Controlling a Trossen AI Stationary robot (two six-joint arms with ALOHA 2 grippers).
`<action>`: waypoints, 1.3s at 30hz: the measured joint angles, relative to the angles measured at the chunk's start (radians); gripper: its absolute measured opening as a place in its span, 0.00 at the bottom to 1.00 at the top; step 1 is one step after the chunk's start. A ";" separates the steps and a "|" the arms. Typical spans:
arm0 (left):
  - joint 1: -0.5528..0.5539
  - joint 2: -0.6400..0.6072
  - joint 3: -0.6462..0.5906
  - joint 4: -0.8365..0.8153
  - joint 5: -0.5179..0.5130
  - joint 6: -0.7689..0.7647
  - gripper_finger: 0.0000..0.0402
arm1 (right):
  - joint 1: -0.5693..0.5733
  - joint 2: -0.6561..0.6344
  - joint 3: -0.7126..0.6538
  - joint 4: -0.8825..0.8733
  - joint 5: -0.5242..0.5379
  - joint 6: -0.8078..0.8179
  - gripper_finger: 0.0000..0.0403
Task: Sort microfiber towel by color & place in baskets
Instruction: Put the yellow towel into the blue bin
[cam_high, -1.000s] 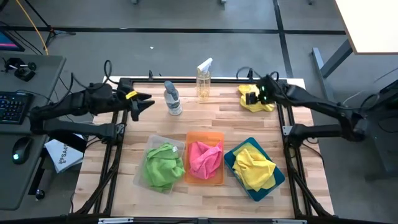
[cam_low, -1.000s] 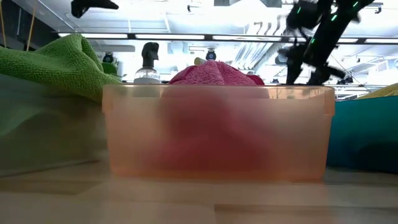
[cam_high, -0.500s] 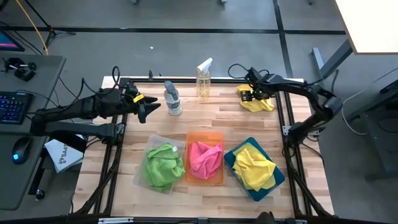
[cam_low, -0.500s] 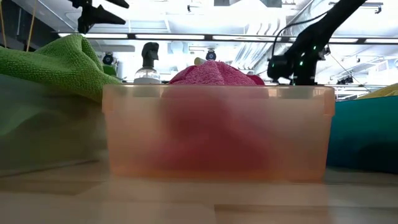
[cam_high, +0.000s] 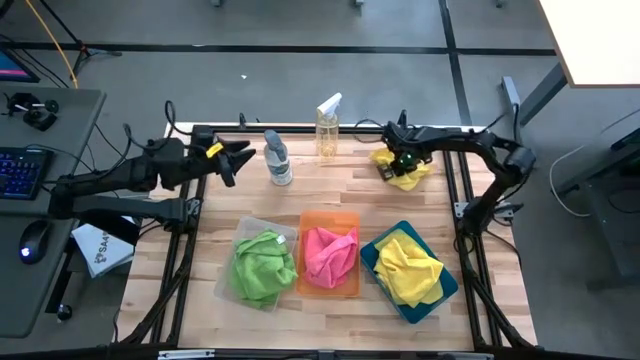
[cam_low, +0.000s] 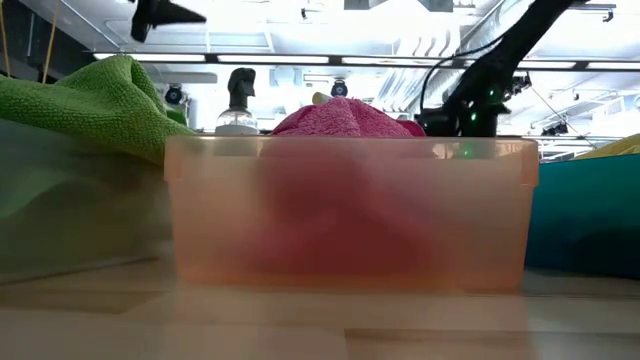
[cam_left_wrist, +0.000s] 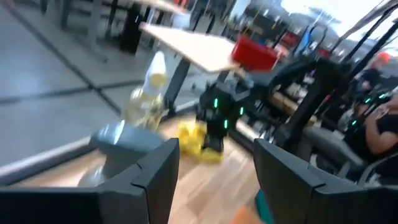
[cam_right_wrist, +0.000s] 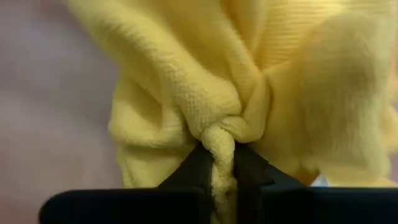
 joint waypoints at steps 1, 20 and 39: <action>0.000 0.000 0.000 0.030 -0.002 0.022 0.48 | 0.016 -0.023 -0.002 -0.021 -0.011 -0.011 0.06; 0.001 0.014 0.000 0.273 -0.061 0.210 0.48 | 0.808 -0.997 -0.002 -0.157 -0.245 0.600 0.01; 0.006 0.035 0.000 0.271 -0.053 0.200 0.48 | 1.381 -0.542 -0.018 -0.212 0.059 1.248 0.01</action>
